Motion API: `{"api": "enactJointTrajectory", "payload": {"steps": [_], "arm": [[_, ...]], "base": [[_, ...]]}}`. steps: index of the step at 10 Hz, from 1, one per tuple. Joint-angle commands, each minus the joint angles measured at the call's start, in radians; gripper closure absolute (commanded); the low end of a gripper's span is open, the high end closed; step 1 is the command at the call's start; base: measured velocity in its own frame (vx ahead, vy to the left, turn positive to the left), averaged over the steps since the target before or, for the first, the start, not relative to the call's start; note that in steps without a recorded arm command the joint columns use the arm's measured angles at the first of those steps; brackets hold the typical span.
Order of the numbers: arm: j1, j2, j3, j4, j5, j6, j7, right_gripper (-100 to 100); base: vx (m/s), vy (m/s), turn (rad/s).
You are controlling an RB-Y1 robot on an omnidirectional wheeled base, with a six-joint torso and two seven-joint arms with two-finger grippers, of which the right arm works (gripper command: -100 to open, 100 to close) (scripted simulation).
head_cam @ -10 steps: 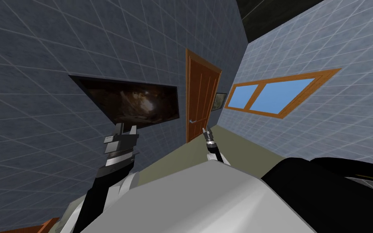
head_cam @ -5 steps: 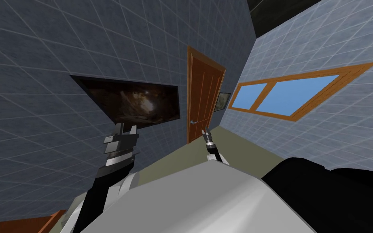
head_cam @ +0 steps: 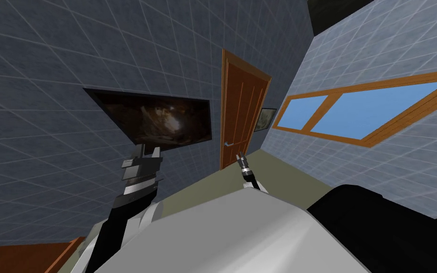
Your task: Pull the door open
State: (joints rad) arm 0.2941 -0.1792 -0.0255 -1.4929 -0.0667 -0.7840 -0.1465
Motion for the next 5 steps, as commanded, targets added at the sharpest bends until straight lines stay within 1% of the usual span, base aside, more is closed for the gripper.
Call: {"api": "enactJointTrajectory", "payload": {"steps": [1,2,3,4,5], "arm": [[-0.014,-0.008,0.004,0.048,0.0,-0.006,-0.006,-100],[-0.024,-0.017,0.006,0.076,-0.001,-0.013,-0.014,-100],[-0.024,-0.017,0.006,0.087,-0.001,-0.013,-0.014,-100],[-0.034,-0.027,0.009,0.124,-0.002,-0.02,-0.022,-100],[-0.044,-0.036,0.011,0.161,-0.003,-0.027,-0.03,-100]], "base": [[0.034,-0.05,0.08],[0.058,-0.053,0.171],[0.048,-0.052,0.048],[0.046,-0.052,0.075],[0.065,-0.06,0.156]]}}
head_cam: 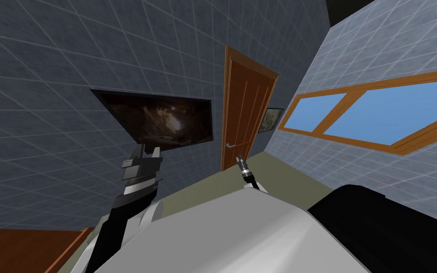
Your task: Pull the door open
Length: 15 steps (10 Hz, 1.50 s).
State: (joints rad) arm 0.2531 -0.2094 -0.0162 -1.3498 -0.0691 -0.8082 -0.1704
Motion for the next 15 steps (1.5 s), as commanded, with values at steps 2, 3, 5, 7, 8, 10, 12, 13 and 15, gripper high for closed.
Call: {"api": "enactJointTrajectory", "payload": {"steps": [2,3,5,7,8,10,12,13,15], "arm": [[-0.013,-0.014,0.004,0.058,-0.001,-0.009,-0.014,-100],[-0.022,-0.023,0.006,0.096,-0.002,-0.016,-0.022,-100],[-0.032,-0.032,0.009,0.133,-0.003,-0.023,-0.03,-100],[-0.05,-0.048,0.013,0.194,-0.005,-0.036,-0.044,-100],[-0.06,-0.057,0.015,0.231,-0.006,-0.043,-0.051,-100],[-0.068,-0.064,0.017,0.273,-0.007,-0.049,-0.058,-100],[-0.085,-0.079,0.021,0.337,-0.008,-0.06,-0.072,-100],[-0.093,-0.086,0.023,0.368,-0.009,-0.066,-0.078,-100],[-0.1,-0.093,0.024,0.396,-0.01,-0.071,-0.084,-100]], "base": [[0.064,-0.068,0.086],[0.046,-0.052,0.085],[0.057,-0.066,0.102],[0.045,-0.05,0.11],[0.065,-0.077,0.138],[0.059,-0.07,0.076],[0.043,-0.061,0.099],[0.055,-0.077,0.128],[0.065,-0.067,0.067]]}}
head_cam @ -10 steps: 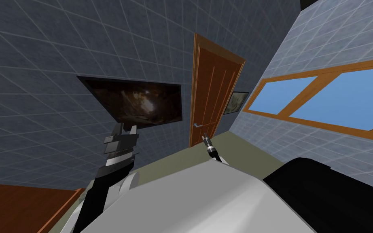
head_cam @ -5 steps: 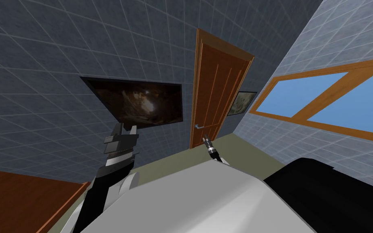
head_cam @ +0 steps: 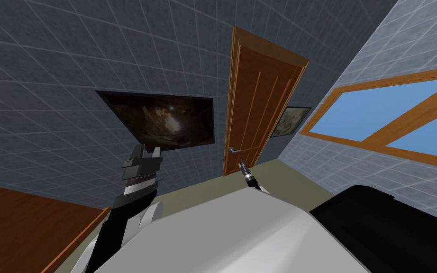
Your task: Pull the door open
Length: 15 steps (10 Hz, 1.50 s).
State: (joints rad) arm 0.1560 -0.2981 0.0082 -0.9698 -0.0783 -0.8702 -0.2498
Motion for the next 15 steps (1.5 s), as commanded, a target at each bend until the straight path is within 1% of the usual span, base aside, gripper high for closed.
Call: {"api": "enactJointTrajectory", "payload": {"steps": [1,2,3,4,5,6,7,9,10,11,12,15], "arm": [[-0.01,-0.01,0.002,0.043,-0.001,-0.014,-0.01,-100],[-0.017,-0.017,0.003,0.071,-0.002,-0.019,-0.016,-100],[-0.029,-0.027,0.006,0.117,-0.003,-0.028,-0.025,-100],[-0.029,-0.027,0.006,0.117,-0.003,-0.028,-0.025,-100],[-0.04,-0.037,0.009,0.16,-0.004,-0.036,-0.034,-100],[-0.044,-0.04,0.01,0.175,-0.005,-0.039,-0.037,-100],[-0.055,-0.05,0.012,0.217,-0.006,-0.046,-0.046,-100],[-0.061,-0.055,0.013,0.239,-0.006,-0.05,-0.051,-100],[-0.06,-0.054,0.013,0.228,-0.006,-0.044,-0.049,-100],[-0.065,-0.056,0.003,0.242,-0.012,-0.047,-0.05,-100],[-0.066,-0.056,0.0,0.247,-0.014,-0.047,-0.05,-100],[-0.076,-0.06,-0.023,0.277,-0.029,-0.052,-0.049,-100]], "base": [[0.041,-0.05,0.061],[0.047,-0.061,0.099],[0.075,-0.079,0.127],[0.067,-0.079,0.089],[0.063,-0.091,0.076],[0.067,-0.091,0.121],[0.084,-0.097,0.122],[0.067,-0.069,0.057],[0.021,-0.023,0.006],[0.118,-0.011,0.108],[0.179,-0.007,0.103],[0.212,-0.029,0.12]]}}
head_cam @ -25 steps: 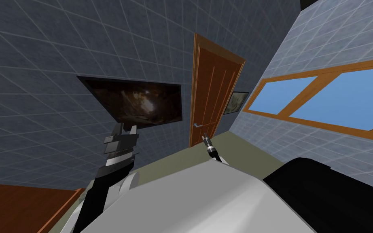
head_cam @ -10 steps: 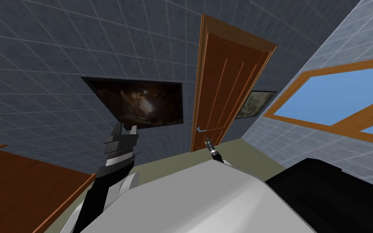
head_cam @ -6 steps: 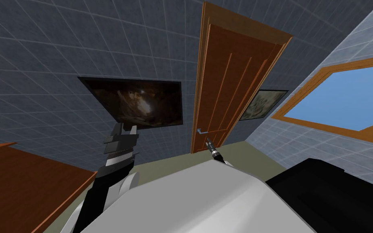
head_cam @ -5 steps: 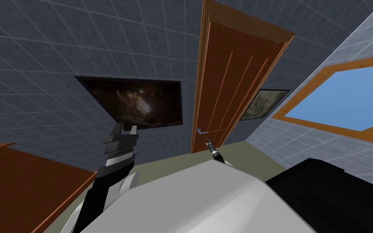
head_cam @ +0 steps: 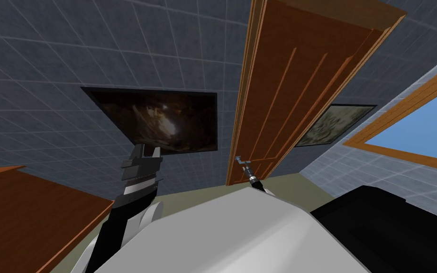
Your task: Pull the door open
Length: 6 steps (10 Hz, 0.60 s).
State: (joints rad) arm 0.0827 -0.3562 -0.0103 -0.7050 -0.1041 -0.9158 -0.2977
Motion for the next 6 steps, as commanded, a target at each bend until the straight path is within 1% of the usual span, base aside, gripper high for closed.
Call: {"api": "enactJointTrajectory", "payload": {"steps": [1,2,3,4,6], "arm": [[-0.006,-0.003,-0.011,0.02,-0.007,-0.007,-0.001,-100],[-0.008,-0.004,-0.017,0.028,-0.011,-0.008,-0.001,-100],[-0.002,-0.002,-0.013,0.012,-0.008,-0.002,0.0,-100],[-0.002,-0.002,-0.013,0.012,-0.008,-0.002,0.0,100],[-0.002,-0.002,-0.013,0.012,-0.008,-0.002,0.0,100]], "base": [[0.196,-0.007,0.107],[0.206,-0.009,0.104],[0.093,-0.009,0.025],[-0.012,0.001,-0.019],[-0.033,0.003,0.0]]}}
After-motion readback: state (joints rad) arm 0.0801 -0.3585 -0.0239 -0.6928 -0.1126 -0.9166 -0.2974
